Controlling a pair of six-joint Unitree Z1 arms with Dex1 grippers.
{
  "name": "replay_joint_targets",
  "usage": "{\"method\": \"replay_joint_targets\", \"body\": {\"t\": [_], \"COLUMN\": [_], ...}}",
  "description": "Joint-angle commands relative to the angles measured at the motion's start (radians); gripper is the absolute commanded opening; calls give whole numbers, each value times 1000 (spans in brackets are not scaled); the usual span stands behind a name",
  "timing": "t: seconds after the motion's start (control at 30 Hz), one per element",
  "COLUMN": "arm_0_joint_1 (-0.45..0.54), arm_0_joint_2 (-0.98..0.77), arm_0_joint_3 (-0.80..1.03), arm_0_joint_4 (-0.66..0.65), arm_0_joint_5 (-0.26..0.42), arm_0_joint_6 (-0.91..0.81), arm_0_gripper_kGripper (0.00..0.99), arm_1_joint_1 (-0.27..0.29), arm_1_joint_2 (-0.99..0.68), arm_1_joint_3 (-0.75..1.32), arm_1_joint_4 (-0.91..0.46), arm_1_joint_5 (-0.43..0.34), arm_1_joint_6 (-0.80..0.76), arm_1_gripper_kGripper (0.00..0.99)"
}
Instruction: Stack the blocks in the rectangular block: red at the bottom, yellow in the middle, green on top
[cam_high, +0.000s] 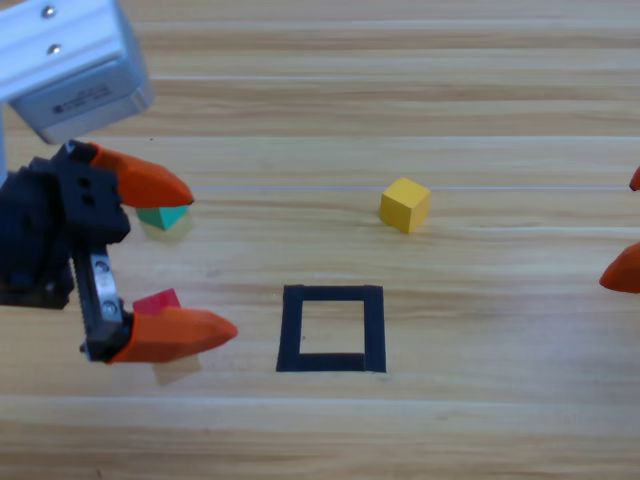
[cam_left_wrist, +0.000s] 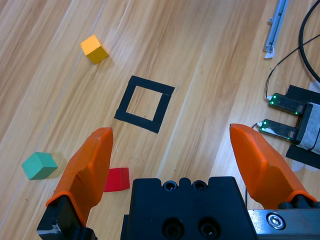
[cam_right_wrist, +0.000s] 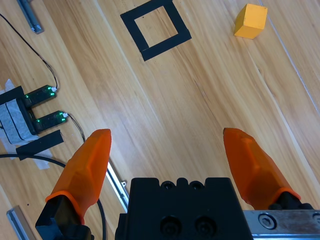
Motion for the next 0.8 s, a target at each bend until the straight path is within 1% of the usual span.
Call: {"method": "replay_joint_targets", "body": {"t": [0.03, 0.07, 0.17, 0.23, 0.3, 0.37, 0.4, 0.47, 0.5, 0.53, 0.63, 0.7, 0.8], "arm_0_joint_1": [-12, -12, -11, -11, -11, -9, -9, -6, 6, 26, 114, 167, 226], "arm_0_joint_2": [-4, -4, -4, -2, -2, -2, 1, 18, 24, 29, 69, 98, 125], "arm_0_joint_3": [21, 21, 19, 19, 16, 12, 7, -18, -33, -45, -97, -114, -111], "arm_0_joint_4": [12, 13, 15, 15, 15, 16, 16, 16, 16, 18, 55, 99, 159], "arm_0_joint_5": [14, 14, 15, 14, 15, 27, 46, 106, 147, 172, 179, 201, 221], "arm_0_joint_6": [-11, -11, -11, -11, -11, -28, -50, -122, -182, -246, -432, -590, -791], "arm_0_gripper_kGripper": [990, 990, 990, 990, 990, 990, 990, 990, 990, 990, 990, 989, 990], "arm_1_joint_1": [24, 24, 23, 1, 0, 0, 0, 0, -2, -2, 0, 1, 1], "arm_1_joint_2": [52, 52, 61, 86, 136, 199, 227, 297, 337, 368, 445, 501, 595], "arm_1_joint_3": [34, 32, 17, 9, -20, -72, -98, -167, -204, -230, -277, -308, -386], "arm_1_joint_4": [-20, -20, -31, -51, -54, -54, -52, -52, -48, -45, -45, -46, -42], "arm_1_joint_5": [-18, -22, -75, -148, -228, -259, -269, -314, -326, -329, -345, -345, -384], "arm_1_joint_6": [8, 12, 58, 117, 175, 219, 256, 385, 440, 475, 500, 535, 561], "arm_1_gripper_kGripper": [985, 985, 986, 985, 985, 985, 985, 986, 986, 986, 986, 988, 988]}}
